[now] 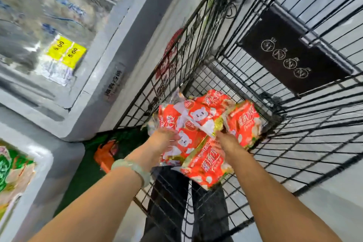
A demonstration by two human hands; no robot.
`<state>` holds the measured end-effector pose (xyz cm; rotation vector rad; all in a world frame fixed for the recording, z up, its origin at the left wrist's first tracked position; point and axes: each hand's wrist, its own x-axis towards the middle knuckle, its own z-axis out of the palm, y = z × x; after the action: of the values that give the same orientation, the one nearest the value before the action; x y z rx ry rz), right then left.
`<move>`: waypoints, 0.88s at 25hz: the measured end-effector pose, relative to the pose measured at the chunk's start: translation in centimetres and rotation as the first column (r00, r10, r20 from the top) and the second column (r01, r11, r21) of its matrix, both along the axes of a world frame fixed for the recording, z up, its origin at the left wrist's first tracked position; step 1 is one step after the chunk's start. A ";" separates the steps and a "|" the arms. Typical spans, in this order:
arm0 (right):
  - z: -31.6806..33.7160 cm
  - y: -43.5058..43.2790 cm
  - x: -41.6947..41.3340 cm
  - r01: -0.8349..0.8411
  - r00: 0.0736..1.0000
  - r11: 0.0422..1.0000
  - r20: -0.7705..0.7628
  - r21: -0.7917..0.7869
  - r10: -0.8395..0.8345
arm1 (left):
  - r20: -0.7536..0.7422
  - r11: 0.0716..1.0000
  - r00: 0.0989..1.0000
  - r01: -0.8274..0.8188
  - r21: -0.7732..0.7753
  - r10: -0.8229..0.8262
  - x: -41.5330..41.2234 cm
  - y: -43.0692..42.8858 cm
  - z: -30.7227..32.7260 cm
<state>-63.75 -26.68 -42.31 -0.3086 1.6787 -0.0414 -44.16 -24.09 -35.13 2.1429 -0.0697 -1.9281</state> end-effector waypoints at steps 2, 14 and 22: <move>-0.2 -0.5 0.8 0.120 0.990 0.993 0.073 0.020 -0.121 | 0.006 1.000 1.000 -0.023 0.010 0.022 -0.1 0.4 -0.3; 13.6 -2.5 2.8 0.362 0.840 0.932 0.424 0.025 -0.338 | -0.044 0.986 0.991 -0.133 -0.099 0.129 -3.4 0.3 6.9; 20.4 3.4 3.3 -0.220 0.803 0.957 0.522 -0.188 0.287 | -0.183 0.837 0.851 -0.520 -0.171 0.491 -3.5 3.0 14.0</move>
<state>-60.49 -23.26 -21.91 -0.5566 1.0547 -0.0257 -47.67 -21.08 -21.18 1.6692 0.2789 -1.6502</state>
